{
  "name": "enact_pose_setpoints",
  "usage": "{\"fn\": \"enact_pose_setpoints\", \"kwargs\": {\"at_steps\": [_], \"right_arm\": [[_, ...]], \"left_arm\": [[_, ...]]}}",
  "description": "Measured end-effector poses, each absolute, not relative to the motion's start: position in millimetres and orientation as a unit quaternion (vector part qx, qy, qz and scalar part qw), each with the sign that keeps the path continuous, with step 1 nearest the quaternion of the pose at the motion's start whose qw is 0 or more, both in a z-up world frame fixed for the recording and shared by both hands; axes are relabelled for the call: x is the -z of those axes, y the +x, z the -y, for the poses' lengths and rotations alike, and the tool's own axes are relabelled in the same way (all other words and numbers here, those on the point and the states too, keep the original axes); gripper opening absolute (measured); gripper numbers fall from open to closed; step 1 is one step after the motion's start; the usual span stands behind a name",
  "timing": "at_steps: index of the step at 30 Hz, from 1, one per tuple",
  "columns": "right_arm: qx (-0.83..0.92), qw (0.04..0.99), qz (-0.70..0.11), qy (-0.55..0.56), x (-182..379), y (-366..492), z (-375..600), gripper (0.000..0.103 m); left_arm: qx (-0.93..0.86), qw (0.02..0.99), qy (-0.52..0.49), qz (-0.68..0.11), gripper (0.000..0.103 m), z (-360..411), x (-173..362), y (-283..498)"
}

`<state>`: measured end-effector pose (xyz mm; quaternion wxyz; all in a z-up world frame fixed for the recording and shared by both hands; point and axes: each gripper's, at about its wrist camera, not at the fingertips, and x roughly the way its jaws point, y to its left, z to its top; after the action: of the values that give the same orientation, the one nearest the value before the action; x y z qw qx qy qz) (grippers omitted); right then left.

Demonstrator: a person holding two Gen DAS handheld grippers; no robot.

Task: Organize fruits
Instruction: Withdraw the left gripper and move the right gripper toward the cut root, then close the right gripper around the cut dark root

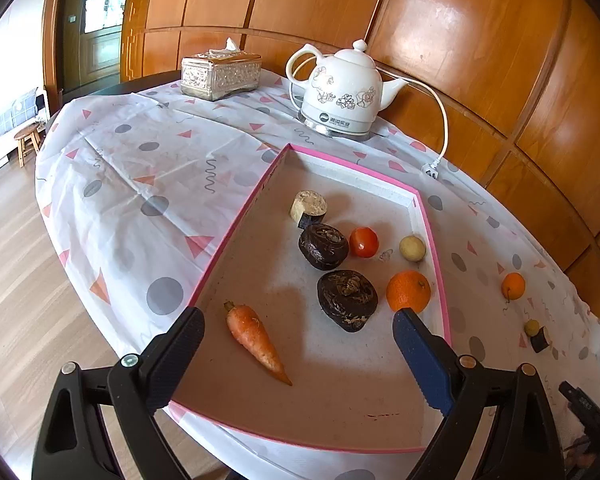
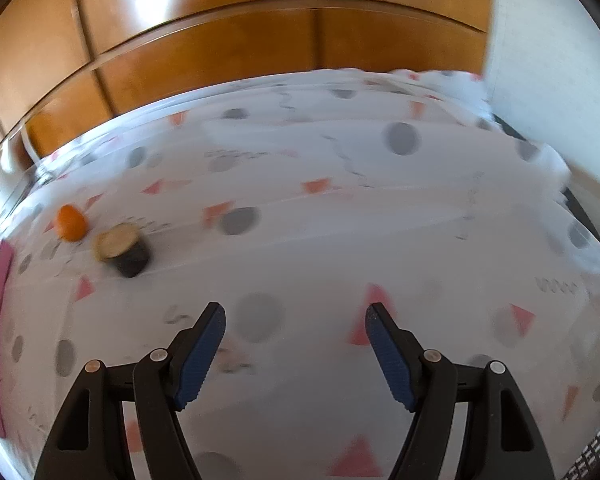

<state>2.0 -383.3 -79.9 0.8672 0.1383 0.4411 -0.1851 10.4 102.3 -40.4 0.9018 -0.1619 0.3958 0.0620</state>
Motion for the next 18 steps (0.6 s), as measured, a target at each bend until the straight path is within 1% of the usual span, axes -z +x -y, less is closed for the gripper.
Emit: {"fn": "enact_pose_setpoints", "kwargs": {"at_steps": [8,9,12,15,18], "right_arm": [[0.125,0.877,-0.448,0.116,75.5,31.9,346.2,0.073],[0.12,0.878,-0.449,0.115,75.5,35.2,344.2,0.071],[0.104,0.879,-0.452,0.107,73.7,47.6,335.3,0.07],[0.091,0.879,-0.457,0.103,73.6,57.3,329.9,0.065],[0.082,0.878,-0.461,0.096,73.8,64.2,323.6,0.065]], "left_arm": [[-0.062,0.901,-0.163,-0.397,0.096,-102.9,40.9,10.8],[-0.062,0.901,-0.163,-0.397,0.097,-103.2,41.4,10.8],[-0.063,0.9,-0.164,-0.398,0.097,-103.9,42.4,10.3],[-0.064,0.9,-0.164,-0.398,0.097,-104.0,42.5,10.3],[-0.067,0.9,-0.165,-0.398,0.1,-105.1,42.5,9.6]]}}
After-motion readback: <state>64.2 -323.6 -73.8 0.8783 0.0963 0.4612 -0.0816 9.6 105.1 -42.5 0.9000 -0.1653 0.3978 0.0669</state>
